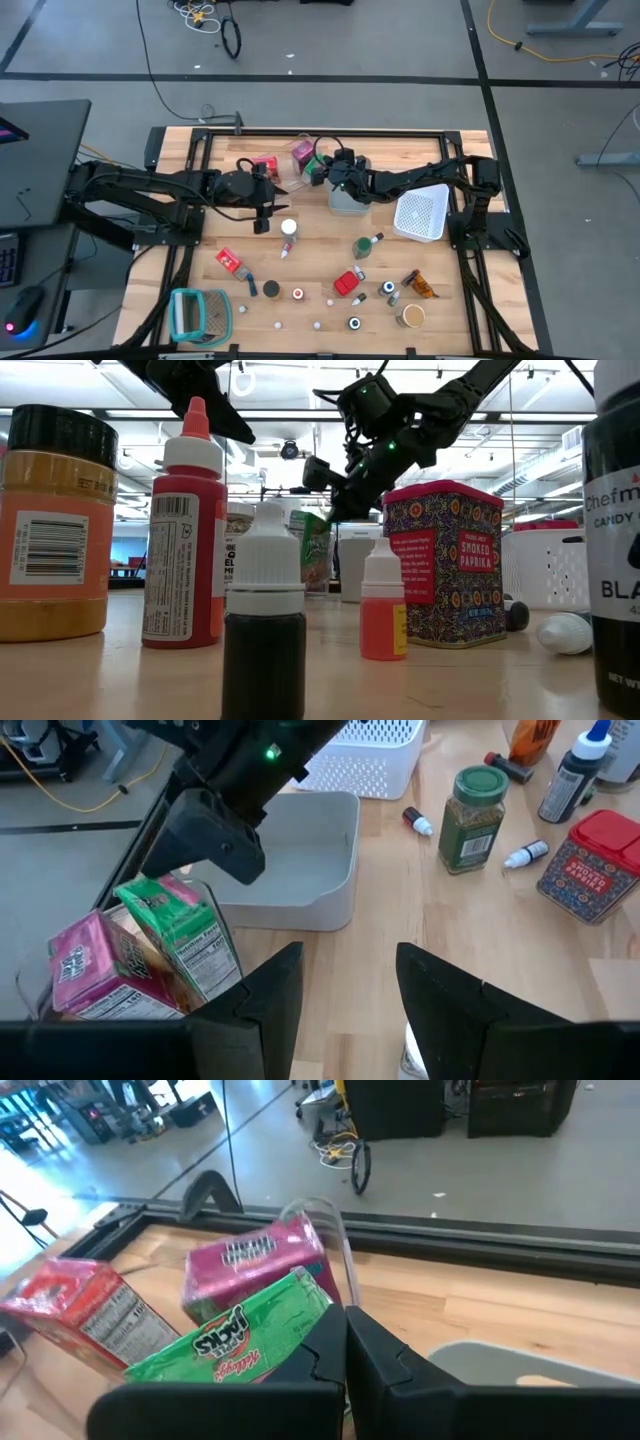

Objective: Pick & Place Kitchen Items
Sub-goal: Put the green cereal box into the transparent bin, then put the red cereal box into the transparent bin

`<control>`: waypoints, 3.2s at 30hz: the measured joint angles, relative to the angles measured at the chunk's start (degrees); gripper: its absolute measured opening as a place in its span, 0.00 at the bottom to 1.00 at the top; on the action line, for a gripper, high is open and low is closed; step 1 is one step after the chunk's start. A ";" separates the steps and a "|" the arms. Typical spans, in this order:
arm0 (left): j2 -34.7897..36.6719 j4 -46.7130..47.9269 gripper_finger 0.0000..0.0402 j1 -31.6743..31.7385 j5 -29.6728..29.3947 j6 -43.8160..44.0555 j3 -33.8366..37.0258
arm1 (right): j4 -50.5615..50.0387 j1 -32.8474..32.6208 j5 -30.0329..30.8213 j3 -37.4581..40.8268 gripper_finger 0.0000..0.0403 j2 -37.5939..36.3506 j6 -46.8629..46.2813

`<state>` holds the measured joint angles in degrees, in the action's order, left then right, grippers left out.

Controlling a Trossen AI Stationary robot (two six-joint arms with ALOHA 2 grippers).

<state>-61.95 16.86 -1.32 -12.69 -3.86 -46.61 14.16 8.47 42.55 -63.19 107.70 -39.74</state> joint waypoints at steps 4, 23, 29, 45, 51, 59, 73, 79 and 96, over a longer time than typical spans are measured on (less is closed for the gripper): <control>0.00 -0.04 0.42 0.01 -0.41 -0.14 0.00 | -0.17 0.06 -0.02 -0.01 0.03 0.33 -0.08; -0.04 -1.38 0.42 -0.21 -0.54 0.07 -0.02 | 15.18 -1.50 -10.34 -0.01 0.25 -3.37 30.80; -0.04 -1.09 0.42 -3.08 -4.99 2.41 -0.02 | 8.38 -6.61 -17.33 -0.01 0.25 -10.85 40.65; 0.12 10.15 0.42 -15.54 -4.65 -0.05 -0.08 | -20.74 -19.20 -20.14 -0.03 0.25 -19.07 37.20; 0.11 21.98 0.42 -17.89 -0.40 3.45 -2.04 | -21.60 -19.31 -25.04 -0.01 0.25 -18.64 41.43; 0.13 33.15 0.42 -20.27 4.55 9.42 -6.21 | -19.72 -18.87 -27.10 -0.01 0.25 -18.64 52.05; -0.04 39.91 0.42 -25.42 11.75 12.51 -5.13 | -18.89 -15.57 -27.13 -0.01 0.25 -18.64 56.69; -0.07 38.68 0.42 -25.70 10.80 17.74 -2.87 | -18.85 -14.84 -27.15 -0.01 0.25 -18.64 56.35; 0.02 38.62 0.42 -25.62 11.87 9.20 -2.80 | -16.70 -14.60 -27.17 -0.01 0.25 -18.60 55.25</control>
<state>-61.93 55.48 -26.94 -0.82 5.33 -49.41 -2.54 -6.13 15.38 -63.20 89.10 15.51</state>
